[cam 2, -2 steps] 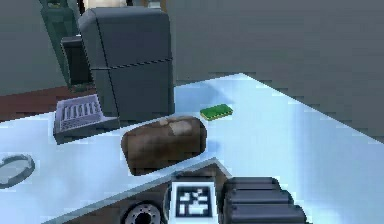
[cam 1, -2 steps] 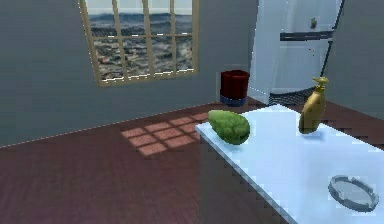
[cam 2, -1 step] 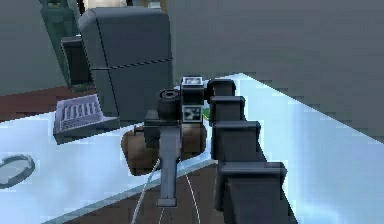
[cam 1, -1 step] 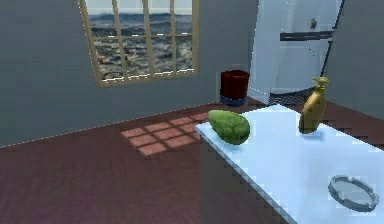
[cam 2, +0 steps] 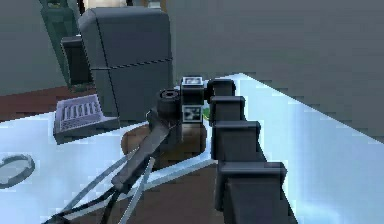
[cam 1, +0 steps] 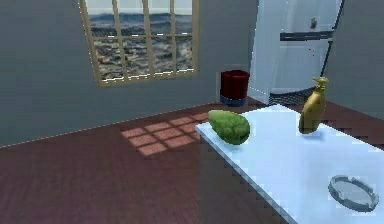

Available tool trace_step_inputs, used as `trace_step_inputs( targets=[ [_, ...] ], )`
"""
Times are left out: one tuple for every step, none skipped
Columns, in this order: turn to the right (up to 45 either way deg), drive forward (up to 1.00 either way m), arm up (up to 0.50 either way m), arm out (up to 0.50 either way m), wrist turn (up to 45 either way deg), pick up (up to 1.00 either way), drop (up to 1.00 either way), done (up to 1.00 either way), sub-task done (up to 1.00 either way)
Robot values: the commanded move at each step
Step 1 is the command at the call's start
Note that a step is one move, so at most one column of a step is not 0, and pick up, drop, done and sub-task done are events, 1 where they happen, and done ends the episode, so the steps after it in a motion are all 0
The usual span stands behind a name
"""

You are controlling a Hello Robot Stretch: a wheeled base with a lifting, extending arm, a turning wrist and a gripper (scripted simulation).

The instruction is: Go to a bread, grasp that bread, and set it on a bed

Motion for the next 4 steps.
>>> trace_step_inputs(
  targets=[
    [0.0,0.00,0.00,0.00,45.0,0.00,0.00,0.00,0.00],
    [0.0,0.00,0.00,0.00,39.0,0.00,0.00,0.00,0.00],
    [0.0,0.00,-0.08,0.00,0.0,0.00,0.00,0.00,0.00],
    [0.0,0.00,0.00,0.00,0.0,1.00,0.00,0.00,0.00]
  ],
)
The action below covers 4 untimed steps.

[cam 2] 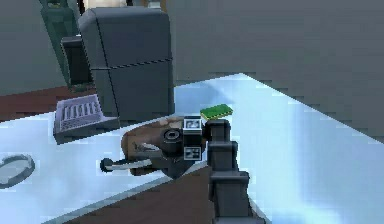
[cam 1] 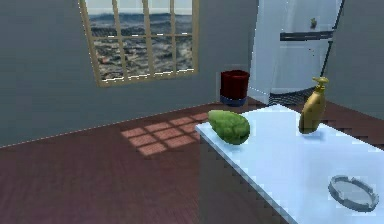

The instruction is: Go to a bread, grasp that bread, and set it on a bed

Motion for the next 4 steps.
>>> trace_step_inputs(
  targets=[
    [0.0,0.00,0.08,0.00,0.0,0.00,0.00,0.00,0.00],
    [0.0,0.00,0.00,0.00,-45.0,0.00,0.00,0.00,0.00],
    [0.0,0.00,0.00,0.00,-33.0,0.00,0.00,0.00,0.00],
    [0.0,0.00,0.00,-0.18,0.0,0.00,0.00,0.00,0.00]
  ],
)
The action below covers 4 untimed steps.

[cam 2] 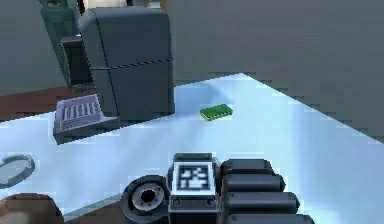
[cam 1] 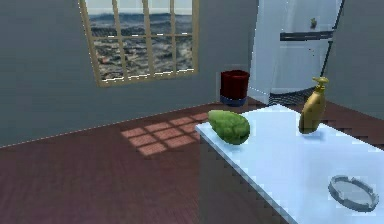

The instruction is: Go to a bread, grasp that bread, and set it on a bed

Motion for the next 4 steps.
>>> trace_step_inputs(
  targets=[
    [-39.0,0.00,0.00,0.00,0.0,0.00,0.00,0.00,0.00],
    [0.0,0.20,0.00,0.00,0.0,0.00,0.00,0.00,0.00],
    [9.0,0.00,0.00,0.00,0.0,0.00,0.00,0.00,0.00],
    [0.0,0.85,0.00,0.00,0.0,0.00,0.00,0.00,0.00]
  ],
)
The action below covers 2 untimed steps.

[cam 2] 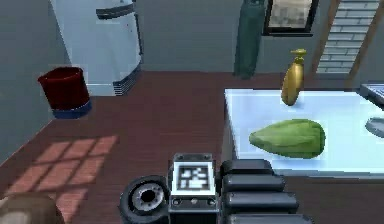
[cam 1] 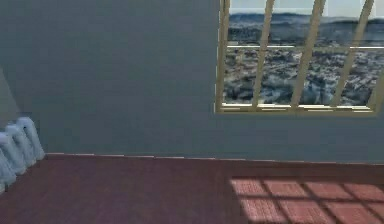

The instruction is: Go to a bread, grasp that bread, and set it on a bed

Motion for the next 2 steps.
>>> trace_step_inputs(
  targets=[
    [45.0,0.00,0.00,0.00,0.0,0.00,0.00,0.00,0.00],
    [3.0,0.00,0.00,0.00,0.0,0.00,0.00,0.00,0.00]
  ],
)
